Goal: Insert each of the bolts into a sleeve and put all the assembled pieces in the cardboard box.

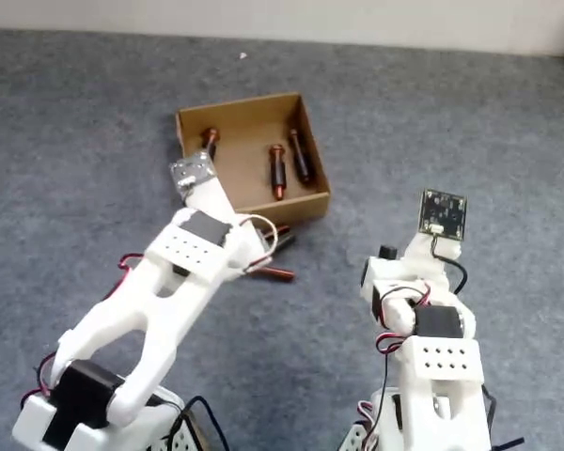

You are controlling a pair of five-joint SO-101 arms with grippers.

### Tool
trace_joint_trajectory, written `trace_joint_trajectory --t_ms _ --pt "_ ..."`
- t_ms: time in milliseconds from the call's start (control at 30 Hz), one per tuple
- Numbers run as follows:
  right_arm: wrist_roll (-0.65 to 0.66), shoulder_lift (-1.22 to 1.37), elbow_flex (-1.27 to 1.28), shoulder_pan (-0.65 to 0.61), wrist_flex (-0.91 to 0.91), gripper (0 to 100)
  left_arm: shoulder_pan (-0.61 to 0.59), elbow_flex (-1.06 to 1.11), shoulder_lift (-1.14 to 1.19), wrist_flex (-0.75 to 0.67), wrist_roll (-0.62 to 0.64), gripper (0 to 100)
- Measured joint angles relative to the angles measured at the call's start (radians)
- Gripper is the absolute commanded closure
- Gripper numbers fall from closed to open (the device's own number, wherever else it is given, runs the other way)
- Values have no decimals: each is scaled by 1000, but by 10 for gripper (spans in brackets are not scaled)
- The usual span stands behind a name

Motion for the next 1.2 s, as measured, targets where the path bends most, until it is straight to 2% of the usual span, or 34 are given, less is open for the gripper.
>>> trace_joint_trajectory --t_ms 100,300,500,633,833,1000,1200 --pt "0 0 0 0 0 994 29 0 0 0 41 671" --pt "0 0 0 0 0 994 63 0 3 -5 80 707" --pt "0 0 0 0 0 994 43 114 3 -167 81 771" --pt "0 0 0 0 0 994 29 157 3 -221 81 777" --pt "0 0 0 0 0 994 -3 172 25 -238 81 779" --pt "0 0 0 0 0 994 -15 127 161 -255 81 779" --pt "0 0 0 0 0 994 -14 48 226 -198 87 780"
